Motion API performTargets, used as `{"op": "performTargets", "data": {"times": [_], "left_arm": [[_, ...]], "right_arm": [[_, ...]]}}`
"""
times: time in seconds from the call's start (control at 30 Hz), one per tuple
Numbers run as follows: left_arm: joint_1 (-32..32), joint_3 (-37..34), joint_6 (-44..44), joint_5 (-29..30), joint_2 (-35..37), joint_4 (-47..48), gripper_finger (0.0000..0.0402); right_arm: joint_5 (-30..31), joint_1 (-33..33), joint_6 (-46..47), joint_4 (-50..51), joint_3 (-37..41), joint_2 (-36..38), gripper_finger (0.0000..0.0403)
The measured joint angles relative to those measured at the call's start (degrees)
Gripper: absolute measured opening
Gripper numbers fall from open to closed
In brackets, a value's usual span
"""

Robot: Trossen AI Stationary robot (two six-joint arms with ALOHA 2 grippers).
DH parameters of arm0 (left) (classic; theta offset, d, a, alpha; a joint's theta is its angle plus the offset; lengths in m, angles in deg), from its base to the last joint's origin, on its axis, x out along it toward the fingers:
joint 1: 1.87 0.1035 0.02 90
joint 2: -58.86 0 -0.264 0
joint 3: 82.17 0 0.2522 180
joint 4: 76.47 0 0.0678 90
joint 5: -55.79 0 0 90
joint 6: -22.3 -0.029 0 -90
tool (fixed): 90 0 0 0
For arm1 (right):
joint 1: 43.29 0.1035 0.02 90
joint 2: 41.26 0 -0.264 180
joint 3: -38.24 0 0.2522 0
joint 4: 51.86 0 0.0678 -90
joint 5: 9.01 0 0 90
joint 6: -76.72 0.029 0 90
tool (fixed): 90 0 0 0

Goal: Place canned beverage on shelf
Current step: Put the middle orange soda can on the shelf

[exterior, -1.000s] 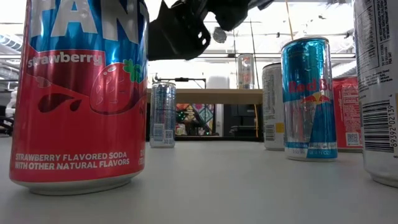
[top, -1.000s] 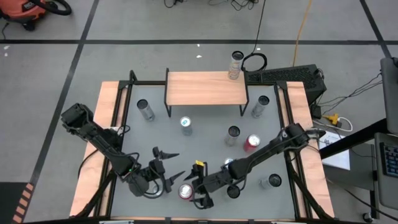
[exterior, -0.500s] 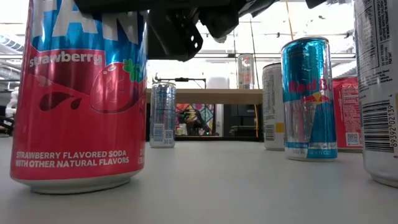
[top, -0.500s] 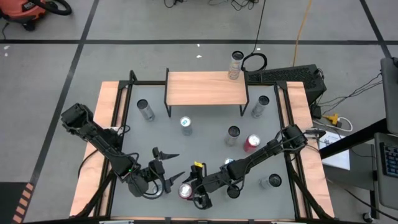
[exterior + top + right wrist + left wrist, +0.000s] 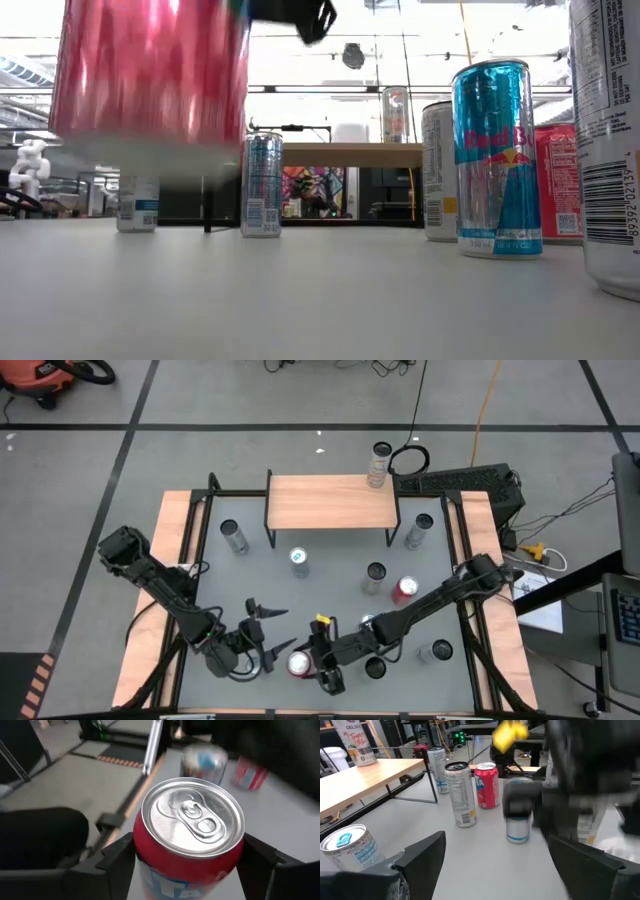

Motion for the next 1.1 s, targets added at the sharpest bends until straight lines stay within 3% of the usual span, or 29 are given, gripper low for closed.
{"op": "performTargets", "data": {"times": [0.47, 0.83, 0.97, 1.1], "left_arm": [[-1.78, 0.00, -0.40, 3.21, 0.00, 0.20, 0.0354], [-1.79, 0.00, 1.53, -0.42, -0.13, -2.11, 0.0354], [-1.76, 0.04, -0.04, -0.44, -2.71, -5.49, 0.0354], [-1.25, 0.04, -5.83, -0.51, -6.95, -15.71, 0.0354]], "right_arm": [[-1.57, 3.40, -2.92, 16.69, -0.09, 11.02, 0.0244], [0.40, 4.37, -4.31, 23.22, -0.09, 14.72, 0.0242], [1.98, 3.08, -5.20, 26.81, -0.09, 17.06, 0.0241], [1.97, 1.65, -6.42, 29.39, -0.09, 20.05, 0.0241]]}}
